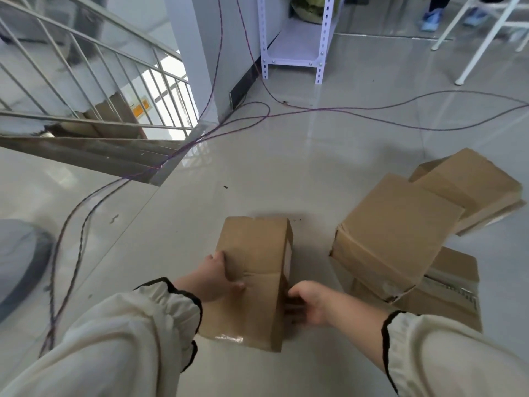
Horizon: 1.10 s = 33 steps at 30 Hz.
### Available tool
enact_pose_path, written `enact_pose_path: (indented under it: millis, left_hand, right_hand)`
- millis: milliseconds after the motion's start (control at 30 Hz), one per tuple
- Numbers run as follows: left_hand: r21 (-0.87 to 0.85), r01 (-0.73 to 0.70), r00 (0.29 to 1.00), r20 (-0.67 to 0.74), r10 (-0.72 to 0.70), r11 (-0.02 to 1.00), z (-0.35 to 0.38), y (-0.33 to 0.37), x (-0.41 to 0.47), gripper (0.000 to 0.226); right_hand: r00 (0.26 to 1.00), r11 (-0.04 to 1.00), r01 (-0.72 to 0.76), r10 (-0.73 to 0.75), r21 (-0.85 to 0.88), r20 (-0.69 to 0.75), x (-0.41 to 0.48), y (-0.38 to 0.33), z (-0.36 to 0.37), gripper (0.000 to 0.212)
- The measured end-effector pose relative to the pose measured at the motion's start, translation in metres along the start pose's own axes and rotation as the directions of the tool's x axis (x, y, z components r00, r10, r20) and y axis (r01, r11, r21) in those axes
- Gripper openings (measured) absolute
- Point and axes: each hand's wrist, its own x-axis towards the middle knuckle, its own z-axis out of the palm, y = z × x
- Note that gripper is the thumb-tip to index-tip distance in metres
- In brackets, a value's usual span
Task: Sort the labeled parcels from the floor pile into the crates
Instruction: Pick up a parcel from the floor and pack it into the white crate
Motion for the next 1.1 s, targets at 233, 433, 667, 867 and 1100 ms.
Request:
enact_pose_path:
  millis: [233,433,667,867,1100]
  left_hand:
    - [-0.664,0.184,0.956,0.293,0.026,0.725,-0.025,-0.009,-0.010,0.061]
    - [-0.558,0.148,0.955,0.296,0.029,0.817,-0.011,0.010,-0.006,0.066]
    - [-0.566,0.026,0.993,0.110,0.045,0.824,-0.017,0.024,-0.009,0.081]
    - [-0.075,-0.298,0.902,-0.349,0.255,0.951,-0.060,0.067,0.028,0.066]
    - [0.010,-0.250,0.912,-0.333,0.239,0.968,-0.057,0.063,0.037,0.045]
  right_hand:
    - [0.959,0.965,0.262,-0.258,-0.020,0.117,-0.033,-0.028,0.000,0.033]
    - [0.939,0.930,0.343,-0.334,-0.131,0.087,-0.049,-0.015,0.010,0.055]
    - [0.999,0.999,0.028,-0.029,-0.038,-0.015,-0.051,0.008,-0.003,0.055]
    - [0.969,0.981,-0.182,0.168,0.066,0.181,-0.045,0.058,0.005,0.088]
    - [0.969,0.994,-0.104,0.104,-0.011,0.226,-0.044,0.050,0.013,0.072]
